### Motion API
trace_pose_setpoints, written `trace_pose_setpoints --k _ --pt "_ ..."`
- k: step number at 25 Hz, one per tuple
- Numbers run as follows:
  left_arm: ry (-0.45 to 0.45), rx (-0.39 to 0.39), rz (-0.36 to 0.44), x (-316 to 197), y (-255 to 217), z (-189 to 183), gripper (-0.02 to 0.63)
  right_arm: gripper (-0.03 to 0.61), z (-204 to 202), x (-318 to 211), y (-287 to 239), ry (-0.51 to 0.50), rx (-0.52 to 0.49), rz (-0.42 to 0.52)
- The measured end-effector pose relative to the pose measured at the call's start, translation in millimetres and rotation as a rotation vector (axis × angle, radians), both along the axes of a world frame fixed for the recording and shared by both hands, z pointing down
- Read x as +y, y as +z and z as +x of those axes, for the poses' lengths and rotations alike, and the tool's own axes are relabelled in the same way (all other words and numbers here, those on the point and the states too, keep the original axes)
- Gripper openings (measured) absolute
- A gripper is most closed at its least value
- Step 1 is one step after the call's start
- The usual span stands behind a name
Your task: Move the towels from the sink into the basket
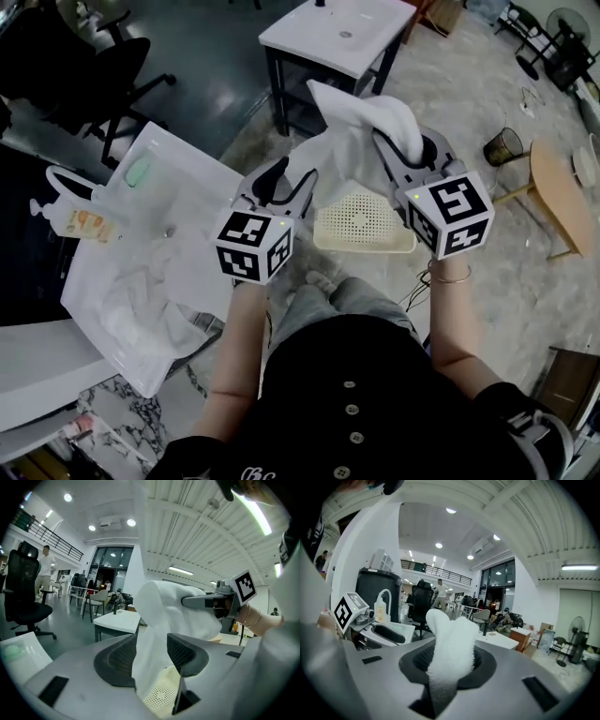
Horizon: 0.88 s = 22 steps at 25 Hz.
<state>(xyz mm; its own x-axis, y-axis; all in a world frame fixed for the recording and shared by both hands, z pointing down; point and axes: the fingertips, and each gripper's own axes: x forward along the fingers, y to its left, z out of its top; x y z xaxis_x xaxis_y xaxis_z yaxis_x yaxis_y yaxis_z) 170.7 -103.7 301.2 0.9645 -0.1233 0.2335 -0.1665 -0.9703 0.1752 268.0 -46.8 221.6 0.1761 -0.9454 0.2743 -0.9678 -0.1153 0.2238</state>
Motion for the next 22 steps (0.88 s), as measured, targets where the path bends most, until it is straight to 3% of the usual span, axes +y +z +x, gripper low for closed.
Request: trace_pose_setpoints --k 11,22 --pt "0.146 -0.048 -0.009 41 12 51 0.190 0.086 61 75 33 0.200 -0.075 -0.058" --pt "0.175 -0.165 -0.083 54 63 60 0.192 0.098 65 89 125 0.199 -0.226 -0.220"
